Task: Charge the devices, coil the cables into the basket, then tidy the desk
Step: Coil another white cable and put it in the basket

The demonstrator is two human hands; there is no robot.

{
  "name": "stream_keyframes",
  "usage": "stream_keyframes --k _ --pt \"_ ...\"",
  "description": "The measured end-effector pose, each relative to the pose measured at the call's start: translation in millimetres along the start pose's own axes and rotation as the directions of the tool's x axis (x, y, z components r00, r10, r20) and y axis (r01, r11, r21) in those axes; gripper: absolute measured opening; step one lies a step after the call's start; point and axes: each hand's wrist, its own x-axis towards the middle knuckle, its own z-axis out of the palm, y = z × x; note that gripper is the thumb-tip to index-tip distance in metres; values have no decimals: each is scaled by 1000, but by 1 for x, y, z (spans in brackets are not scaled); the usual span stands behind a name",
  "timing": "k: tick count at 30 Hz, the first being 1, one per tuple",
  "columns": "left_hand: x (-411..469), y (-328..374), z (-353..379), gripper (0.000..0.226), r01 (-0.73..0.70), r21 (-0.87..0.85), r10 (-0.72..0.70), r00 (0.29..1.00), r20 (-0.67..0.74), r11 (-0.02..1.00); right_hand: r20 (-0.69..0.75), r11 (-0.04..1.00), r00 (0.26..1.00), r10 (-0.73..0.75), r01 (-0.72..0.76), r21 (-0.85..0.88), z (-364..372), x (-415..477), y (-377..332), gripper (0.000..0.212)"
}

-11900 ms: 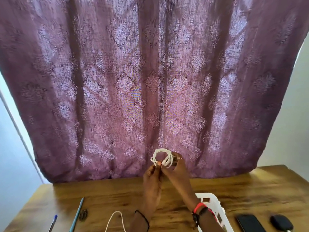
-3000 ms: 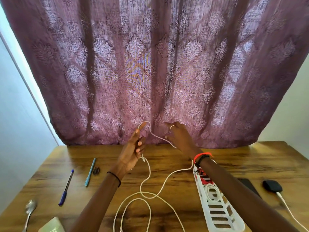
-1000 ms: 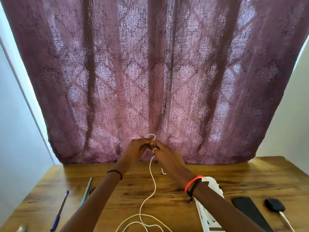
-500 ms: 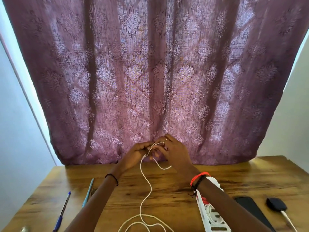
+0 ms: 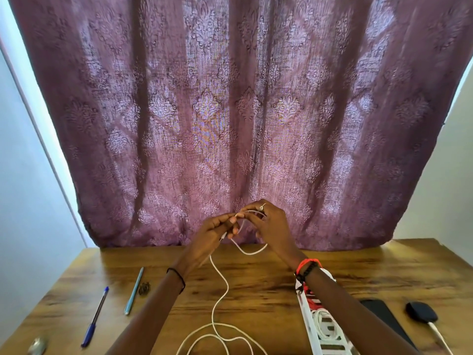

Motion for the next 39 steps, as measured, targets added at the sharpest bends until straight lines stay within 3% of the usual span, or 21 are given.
stream_keyframes --k 5,10,17,20,22,24,27,30,32,35,39 --pt "-1 2 0 24 43 -90 -46 999 -26 995 30 972 996 89 -93 217 -6 1 0 10" --pt "0 6 -1 22 113 -248 -127 991 -40 962 93 864 967 238 -255 435 -7 2 -4 9" --pt "5 13 5 17 101 -749 -176 984 -21 655 44 742 916 398 -350 573 6 -3 -1 11" --pt "7 13 4 50 92 -833 -164 986 1 545 -42 832 933 358 -299 467 13 -5 4 12" --pt "10 12 3 67 92 -862 -138 990 26 498 -108 939 961 256 -221 265 17 -5 9 13" --pt "13 10 1 77 71 -873 -112 994 20 483 -96 983 979 180 -176 43 20 -5 13 16" --pt "18 13 0 77 31 -876 -110 994 -26 481 -26 972 991 129 -131 -196 24 -7 18 21" --pt "23 17 4 58 -33 -868 -172 976 -135 495 99 925 985 141 -96 -368 29 -11 11 25" --pt "24 22 7 37 -57 -802 -161 969 -188 594 165 915 969 184 -108 -389 32 -13 6 24" --pt "26 25 14 24 -83 -593 -98 959 -267 801 251 888 949 188 -55 -457 35 -11 -1 18" --pt "29 26 21 30 -147 -192 76 939 -336 970 351 838 917 190 34 -544 29 -6 -17 19"
